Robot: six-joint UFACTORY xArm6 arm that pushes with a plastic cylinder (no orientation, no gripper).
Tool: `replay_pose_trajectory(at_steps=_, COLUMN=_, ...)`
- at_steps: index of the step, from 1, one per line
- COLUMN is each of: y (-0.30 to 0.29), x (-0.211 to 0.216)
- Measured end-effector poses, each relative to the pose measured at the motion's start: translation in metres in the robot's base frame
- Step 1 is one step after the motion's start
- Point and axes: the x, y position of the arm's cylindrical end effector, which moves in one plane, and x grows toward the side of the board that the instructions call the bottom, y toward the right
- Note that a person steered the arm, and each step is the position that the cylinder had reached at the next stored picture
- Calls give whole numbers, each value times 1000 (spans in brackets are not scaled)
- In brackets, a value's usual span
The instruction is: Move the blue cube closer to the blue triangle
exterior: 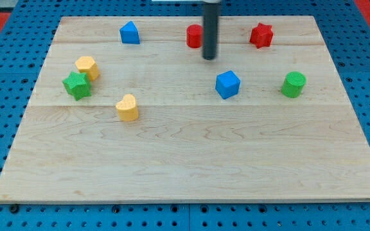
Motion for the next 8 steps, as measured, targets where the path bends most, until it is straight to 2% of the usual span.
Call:
replay_pose_trajectory(at_steps=1, y=38, x=19)
replay_pose_trajectory(at_steps=2, y=8, x=65)
replay_pose_trajectory(at_steps=3, y=-53, x=68)
replay_pose_trajectory(at_steps=4, y=12, x=88)
replay_pose_trajectory(at_steps=5, y=11, x=155)
replay_pose_trajectory(at_steps=6, y=-40, x=138)
replay_pose_trajectory(at_steps=7, y=-32, x=122)
replay_pose_trajectory(at_steps=8, y=-101, x=84)
